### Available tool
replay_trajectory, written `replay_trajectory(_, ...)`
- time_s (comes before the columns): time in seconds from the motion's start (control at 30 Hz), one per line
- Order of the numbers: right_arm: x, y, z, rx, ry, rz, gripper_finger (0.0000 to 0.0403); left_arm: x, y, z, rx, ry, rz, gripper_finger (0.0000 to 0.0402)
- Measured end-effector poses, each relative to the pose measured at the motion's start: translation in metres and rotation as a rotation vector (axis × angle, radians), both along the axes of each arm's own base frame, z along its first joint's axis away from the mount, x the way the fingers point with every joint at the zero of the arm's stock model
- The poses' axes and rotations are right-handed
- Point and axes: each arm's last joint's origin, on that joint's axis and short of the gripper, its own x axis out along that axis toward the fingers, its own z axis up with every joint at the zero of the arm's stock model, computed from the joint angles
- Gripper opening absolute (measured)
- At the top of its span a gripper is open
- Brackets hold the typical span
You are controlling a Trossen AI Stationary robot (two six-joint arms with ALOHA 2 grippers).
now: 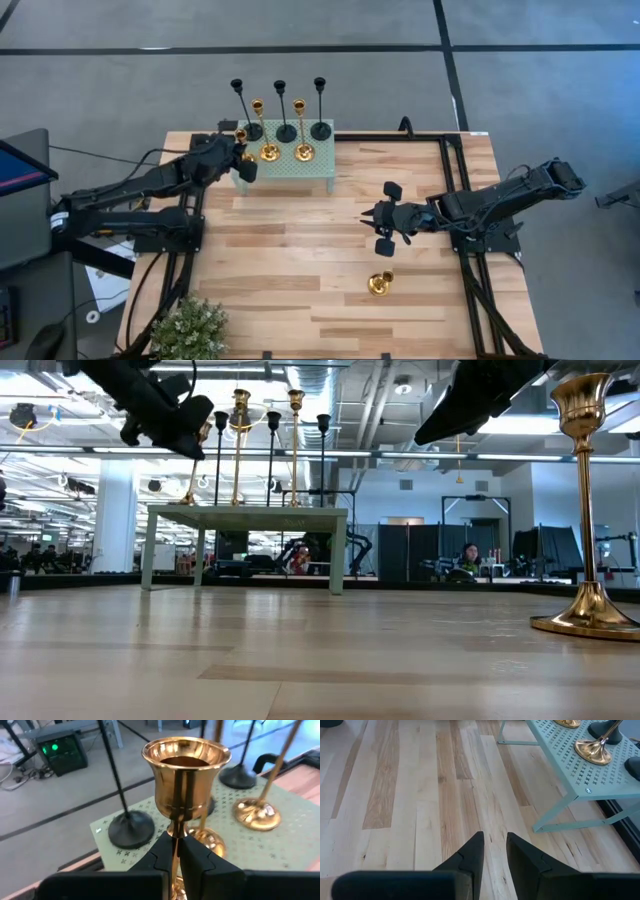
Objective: Pick & Place candle stick holders
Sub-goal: Put the gold candle holder on the shelf
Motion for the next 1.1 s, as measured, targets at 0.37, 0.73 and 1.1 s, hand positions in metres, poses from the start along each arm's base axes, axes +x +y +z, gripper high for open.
replay_trajectory(0.37, 0.0, 0.0, 0.0, -0.002, 0.0, 0.001, 0.0074, 0.001, 0.003, -0.018, -0.04, -0.022, 0.015, 0.0015)
replay_trajectory(0.73, 0.0, -0.001, 0.0, -0.006, 0.001, 0.001, 0.0074, 0.002, 0.004, -0.022, -0.02, 0.039, 0.038, 0.0083)
replay_trajectory(1.1, 0.002, -0.007, 0.0, -0.005, -0.001, -0.025, 0.0074, 0.002, 0.005, -0.02, -0.003, 0.035, 0.053, 0.0107)
